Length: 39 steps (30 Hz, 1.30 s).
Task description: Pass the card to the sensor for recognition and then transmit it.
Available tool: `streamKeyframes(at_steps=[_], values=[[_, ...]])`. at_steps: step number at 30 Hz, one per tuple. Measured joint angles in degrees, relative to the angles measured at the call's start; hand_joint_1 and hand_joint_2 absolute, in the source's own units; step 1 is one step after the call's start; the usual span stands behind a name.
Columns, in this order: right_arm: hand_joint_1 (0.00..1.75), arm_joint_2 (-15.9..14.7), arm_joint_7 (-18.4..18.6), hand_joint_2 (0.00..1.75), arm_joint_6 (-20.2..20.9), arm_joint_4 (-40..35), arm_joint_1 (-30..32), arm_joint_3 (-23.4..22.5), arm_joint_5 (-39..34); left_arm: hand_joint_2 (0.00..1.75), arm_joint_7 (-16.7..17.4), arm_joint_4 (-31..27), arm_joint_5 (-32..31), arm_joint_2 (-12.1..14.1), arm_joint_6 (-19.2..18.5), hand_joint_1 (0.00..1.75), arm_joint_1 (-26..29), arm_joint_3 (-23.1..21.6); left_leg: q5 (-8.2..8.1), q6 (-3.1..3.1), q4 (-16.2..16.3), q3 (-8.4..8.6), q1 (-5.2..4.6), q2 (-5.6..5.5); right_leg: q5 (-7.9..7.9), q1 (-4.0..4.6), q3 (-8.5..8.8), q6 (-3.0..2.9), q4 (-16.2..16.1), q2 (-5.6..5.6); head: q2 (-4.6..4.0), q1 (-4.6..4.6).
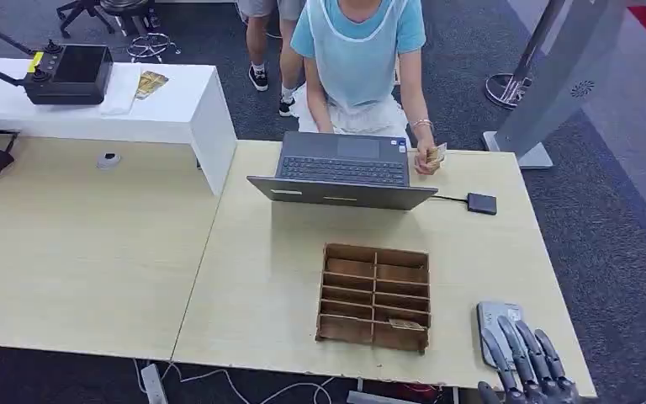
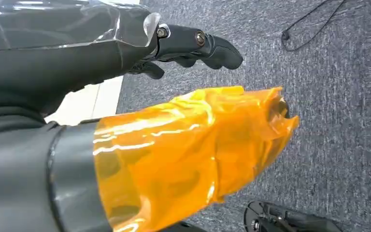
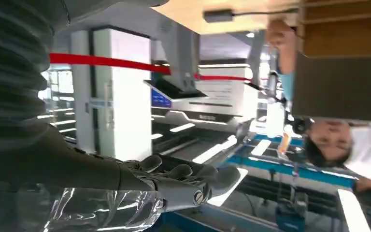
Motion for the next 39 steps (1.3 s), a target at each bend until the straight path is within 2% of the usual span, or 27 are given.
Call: streamKeyframes(at_steps=[1,2,3,5,7,8,9,10,12,17,24,39], values=[[0.00,0.09,1.21,1.75,0.00,1.32,-0.44,-0.84,0.02,0.00,0.00,0.02,0.00,-0.02,0.00,0.00,-0.04,0.15,0.00,0.00,0.00,-0.01,0.00,0.06,0.00,0.00,0.01,0.00,0.00,0.03,0.00,0.02],[0.00,-0.09,4.02,1.75,0.29,2.60,-1.22,-1.15,0.00,0.00,0.00,0.06,0.00,-0.04,0.00,0.00,-0.08,0.28,0.00,0.00,-0.02,-0.05,0.01,0.06,0.01,0.01,0.08,0.00,0.02,0.03,0.00,0.02],[0.00,-1.43,9.72,1.75,1.31,4.41,-2.61,-0.50,-0.02,0.00,-0.04,0.18,0.00,-0.11,0.00,0.00,-0.14,0.41,0.00,0.00,-0.02,-0.03,0.01,0.12,0.04,0.01,0.09,-0.02,0.02,0.06,0.00,0.02],[0.00,-7.08,26.27,1.75,4.14,7.60,-7.08,4.15,0.02,0.00,-0.15,0.50,0.00,-0.24,0.00,0.00,-0.32,0.65,-0.02,0.02,-0.04,-0.43,-0.02,0.51,0.15,-0.04,0.05,0.00,0.05,0.40,0.00,-0.04],[0.00,-12.47,54.71,1.75,7.26,10.52,-14.41,14.91,0.09,0.00,-0.26,0.59,0.09,-0.31,0.00,0.00,-0.73,0.89,-0.05,0.02,-0.03,-0.31,-0.02,0.68,0.23,-0.04,-0.04,-0.01,0.02,0.58,0.00,0.11],[0.00,-14.50,61.99,1.75,7.63,11.69,-17.18,20.70,0.04,0.00,-0.42,0.63,0.09,-0.33,0.00,0.00,-0.95,1.03,-0.04,0.02,-0.02,-0.16,-0.02,0.71,0.22,-0.04,-0.06,0.02,-0.01,0.63,0.00,0.13],[0.00,-16.80,61.77,1.75,7.63,12.71,-18.62,27.16,0.17,0.00,-0.63,0.66,0.11,-0.31,0.00,0.00,-1.06,1.11,-0.04,0.02,-0.01,-0.06,-0.02,0.56,0.17,-0.01,0.08,0.08,-0.04,0.54,0.00,0.13],[0.00,-18.06,61.24,1.75,7.58,13.42,-19.71,31.72,0.20,0.00,-0.81,0.68,0.09,-0.28,0.02,0.00,-1.09,1.20,-0.04,0.03,0.01,-0.04,-0.06,0.32,0.14,0.00,0.19,0.13,-0.06,0.40,0.00,0.13],[0.00,-18.89,60.70,1.75,7.54,15.03,-21.57,38.00,0.11,0.00,-1.09,0.92,0.15,-0.31,0.02,0.00,-0.94,1.55,0.05,0.00,0.01,-0.09,-0.08,0.07,0.14,-0.04,0.23,0.11,0.01,0.08,0.00,0.02],[0.00,-22.29,60.41,1.75,8.15,16.54,-23.91,44.41,0.09,0.00,-0.98,1.20,1.09,-0.31,0.02,0.00,-0.98,1.99,-0.05,-0.10,-0.03,-0.10,-0.04,0.16,0.01,0.05,0.19,-0.05,0.05,0.17,0.00,0.04],[0.00,-23.04,60.39,1.75,8.83,16.74,-24.37,48.05,0.09,0.00,-1.14,1.40,1.11,-0.28,0.02,0.00,-0.97,2.18,-0.12,-0.16,-0.05,-0.10,-0.02,0.19,-0.06,0.02,0.18,-0.07,0.05,0.18,0.00,0.04],[0.00,-23.50,60.39,1.75,9.35,16.36,-24.37,49.18,0.09,0.00,-1.05,1.44,1.11,-0.28,0.02,0.00,-0.96,2.95,-0.12,-0.15,-0.05,-0.07,-0.02,0.19,-0.05,0.01,0.20,-0.07,0.05,0.18,0.00,0.04]])
